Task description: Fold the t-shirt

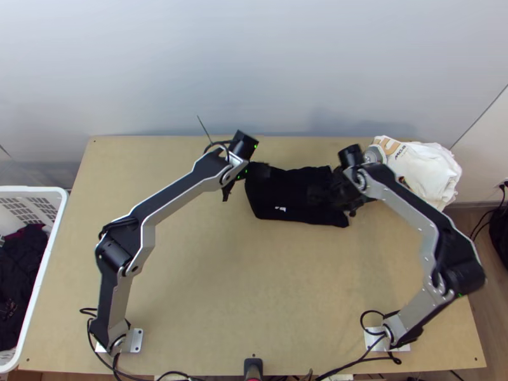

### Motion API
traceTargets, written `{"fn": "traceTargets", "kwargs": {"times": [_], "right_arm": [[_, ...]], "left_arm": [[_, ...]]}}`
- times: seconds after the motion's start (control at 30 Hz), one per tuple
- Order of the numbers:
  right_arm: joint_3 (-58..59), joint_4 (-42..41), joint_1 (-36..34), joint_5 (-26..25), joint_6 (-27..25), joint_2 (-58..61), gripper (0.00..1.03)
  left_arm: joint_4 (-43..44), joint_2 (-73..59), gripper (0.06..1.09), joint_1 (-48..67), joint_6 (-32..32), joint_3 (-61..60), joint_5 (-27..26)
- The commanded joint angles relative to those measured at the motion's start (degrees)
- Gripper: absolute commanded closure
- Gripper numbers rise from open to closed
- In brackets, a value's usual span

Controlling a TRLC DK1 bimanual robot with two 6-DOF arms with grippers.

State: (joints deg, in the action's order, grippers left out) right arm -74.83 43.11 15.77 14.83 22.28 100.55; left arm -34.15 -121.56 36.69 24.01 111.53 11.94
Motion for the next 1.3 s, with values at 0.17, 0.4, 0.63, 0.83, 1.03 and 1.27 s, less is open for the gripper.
{"fn": "traceTargets", "kwargs": {"times": [0.17,0.4,0.63,0.83,1.03,1.27], "right_arm": [[-6.12,-0.13,-1.8,0.81,4.17,-9.06,0.04],[-7.26,-0.13,-1.71,0.81,4.61,-8.44,0.04],[-7.61,-0.05,-1.8,0.81,4.7,-7.83,0.04],[-9.2,1.1,-1.27,0.81,4.7,-7.3,0.04],[-8.49,1.54,-1.27,0.81,4.7,-8.0,0.04],[-9.02,1.45,0.67,0.81,6.98,-9.06,0.04]], "left_arm": [[-3.55,-8.43,0.1,3.22,2.88,9.76,-1.4],[-9.0,-10.81,0.1,6.64,4.38,9.59,-3.51],[-10.58,-8.61,0.1,10.51,3.06,0.18,-4.03],[-6.37,-7.03,0.1,13.32,3.32,-5.18,-3.77],[-6.37,-2.46,0.1,11.57,3.06,-1.84,-3.16],[-7.25,5.98,0.1,4.89,4.29,1.24,-3.16]]}}
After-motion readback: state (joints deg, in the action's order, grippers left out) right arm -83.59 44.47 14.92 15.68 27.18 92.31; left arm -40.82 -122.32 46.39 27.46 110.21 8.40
